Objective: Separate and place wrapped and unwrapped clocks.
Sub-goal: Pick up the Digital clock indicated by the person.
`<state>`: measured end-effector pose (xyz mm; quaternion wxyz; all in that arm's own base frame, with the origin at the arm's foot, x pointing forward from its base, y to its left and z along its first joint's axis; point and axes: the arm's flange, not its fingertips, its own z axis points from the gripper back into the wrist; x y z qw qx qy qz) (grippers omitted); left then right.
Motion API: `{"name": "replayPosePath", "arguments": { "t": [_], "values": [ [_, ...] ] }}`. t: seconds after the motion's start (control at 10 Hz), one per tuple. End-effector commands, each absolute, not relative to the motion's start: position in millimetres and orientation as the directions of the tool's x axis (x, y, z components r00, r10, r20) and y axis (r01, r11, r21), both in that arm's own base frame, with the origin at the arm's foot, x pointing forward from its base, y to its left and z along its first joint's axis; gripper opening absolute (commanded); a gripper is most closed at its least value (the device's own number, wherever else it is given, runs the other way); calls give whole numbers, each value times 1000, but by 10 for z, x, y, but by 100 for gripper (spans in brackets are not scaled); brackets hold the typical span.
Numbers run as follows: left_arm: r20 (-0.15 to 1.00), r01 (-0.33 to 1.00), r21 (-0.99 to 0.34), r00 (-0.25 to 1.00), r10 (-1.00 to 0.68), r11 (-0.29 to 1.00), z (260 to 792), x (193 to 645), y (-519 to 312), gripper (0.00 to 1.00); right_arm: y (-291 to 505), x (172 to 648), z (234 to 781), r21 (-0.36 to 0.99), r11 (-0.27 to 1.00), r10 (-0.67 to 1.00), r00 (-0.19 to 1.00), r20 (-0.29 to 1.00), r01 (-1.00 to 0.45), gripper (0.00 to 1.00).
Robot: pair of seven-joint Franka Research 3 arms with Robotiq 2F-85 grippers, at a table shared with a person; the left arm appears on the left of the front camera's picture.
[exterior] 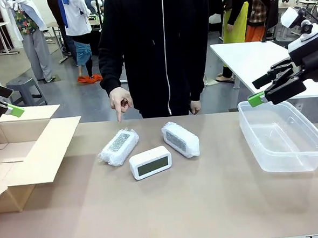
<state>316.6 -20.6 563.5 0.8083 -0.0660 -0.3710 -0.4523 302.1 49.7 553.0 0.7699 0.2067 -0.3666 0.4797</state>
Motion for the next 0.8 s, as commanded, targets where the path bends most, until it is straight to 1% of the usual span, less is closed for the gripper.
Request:
{"name": "replayPosePath", "arguments": {
  "t": [0.0,0.7],
  "values": [
    [665,779,218,322,-674,587,5632,3167,-209,100,502,3025,5524,-30,435,584,257,770,-900,100],
    [660,780,229,316,-682,582,5635,3166,-206,100,502,3025,5524,-30,435,584,257,770,-900,100]
  ]
}}
